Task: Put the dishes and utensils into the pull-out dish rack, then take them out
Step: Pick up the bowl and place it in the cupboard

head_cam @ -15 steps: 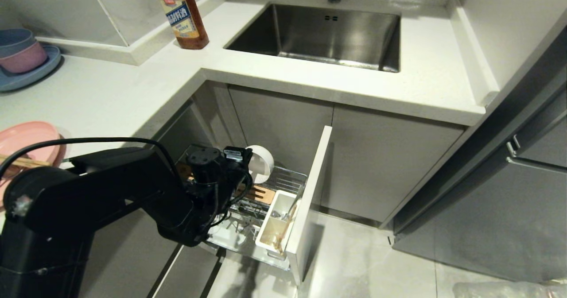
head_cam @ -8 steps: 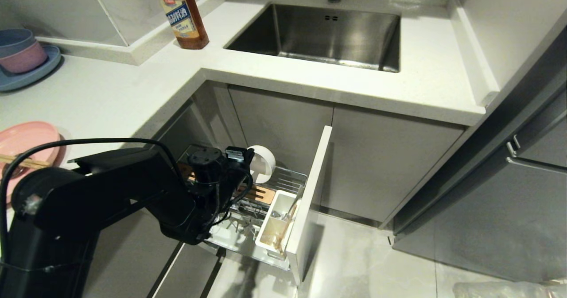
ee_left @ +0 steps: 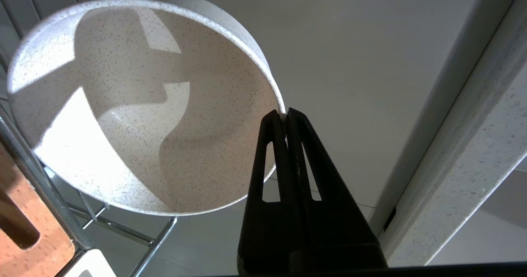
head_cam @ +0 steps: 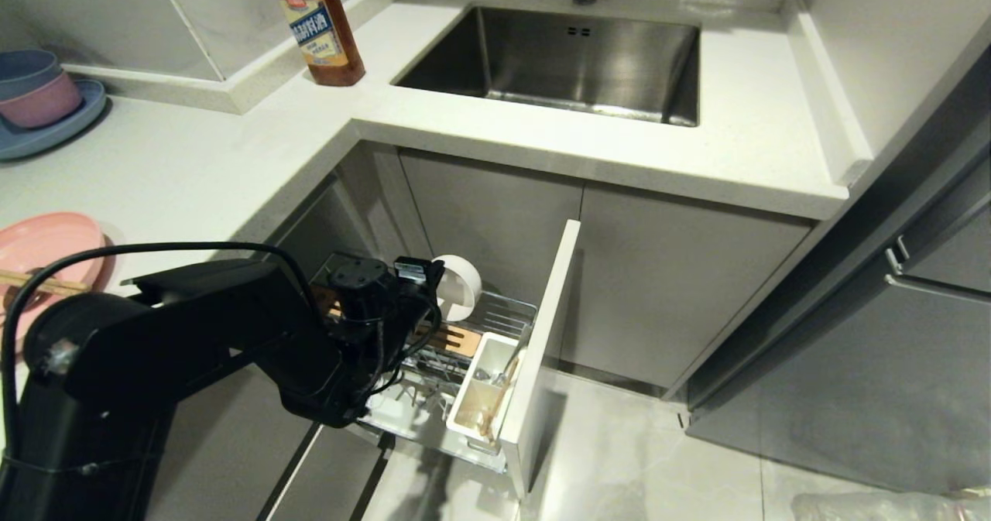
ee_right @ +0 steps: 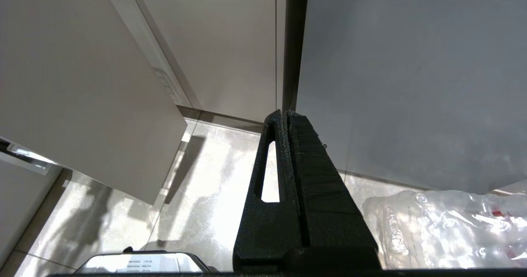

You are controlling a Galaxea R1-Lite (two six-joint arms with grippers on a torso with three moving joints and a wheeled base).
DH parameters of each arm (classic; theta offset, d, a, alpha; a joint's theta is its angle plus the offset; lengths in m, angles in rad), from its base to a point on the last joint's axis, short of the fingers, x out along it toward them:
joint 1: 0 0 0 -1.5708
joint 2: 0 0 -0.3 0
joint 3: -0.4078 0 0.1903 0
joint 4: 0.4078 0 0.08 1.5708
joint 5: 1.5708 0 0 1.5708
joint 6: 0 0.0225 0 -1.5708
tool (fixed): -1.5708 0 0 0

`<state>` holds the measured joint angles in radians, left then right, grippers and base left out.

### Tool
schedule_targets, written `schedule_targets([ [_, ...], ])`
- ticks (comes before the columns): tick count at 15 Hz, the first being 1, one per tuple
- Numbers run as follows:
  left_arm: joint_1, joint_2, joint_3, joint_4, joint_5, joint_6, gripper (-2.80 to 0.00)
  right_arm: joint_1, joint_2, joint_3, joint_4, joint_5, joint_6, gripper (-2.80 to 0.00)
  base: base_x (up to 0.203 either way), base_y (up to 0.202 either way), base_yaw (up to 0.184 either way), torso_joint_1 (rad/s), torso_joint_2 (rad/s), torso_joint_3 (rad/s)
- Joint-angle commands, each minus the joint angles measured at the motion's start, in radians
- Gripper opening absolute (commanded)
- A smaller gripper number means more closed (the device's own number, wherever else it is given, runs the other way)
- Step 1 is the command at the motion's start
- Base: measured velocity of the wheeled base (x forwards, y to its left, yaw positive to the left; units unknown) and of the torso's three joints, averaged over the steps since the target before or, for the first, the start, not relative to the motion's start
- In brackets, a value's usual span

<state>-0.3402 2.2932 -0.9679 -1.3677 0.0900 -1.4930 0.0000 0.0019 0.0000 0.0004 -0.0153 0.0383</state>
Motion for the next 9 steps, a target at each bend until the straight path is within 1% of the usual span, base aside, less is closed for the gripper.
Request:
schedule_targets([
  [1, 0.009, 0.003, -0.001, -0.008, -0.007, -0.009, -2.80, 0.000, 0.000, 0.002, 0.000, 0.000, 0.000, -2.80, 0.000, 0.000, 0.000, 0.000, 0.00, 0.000],
  [6, 0.017, 0.015, -0.016, -0.020, -0.036, -0.015, -2.80, 0.000, 0.000, 0.003, 0.001, 0.000, 0.000, -2.80, 0.000, 0.000, 0.000, 0.000, 0.00, 0.000],
  [9, 0.021, 0.015, -0.012, -0.024, -0.039, -0.016, -2.80, 0.000, 0.000, 0.002, 0.000, 0.000, 0.000, -2.80, 0.000, 0.000, 0.000, 0.000, 0.00, 0.000],
])
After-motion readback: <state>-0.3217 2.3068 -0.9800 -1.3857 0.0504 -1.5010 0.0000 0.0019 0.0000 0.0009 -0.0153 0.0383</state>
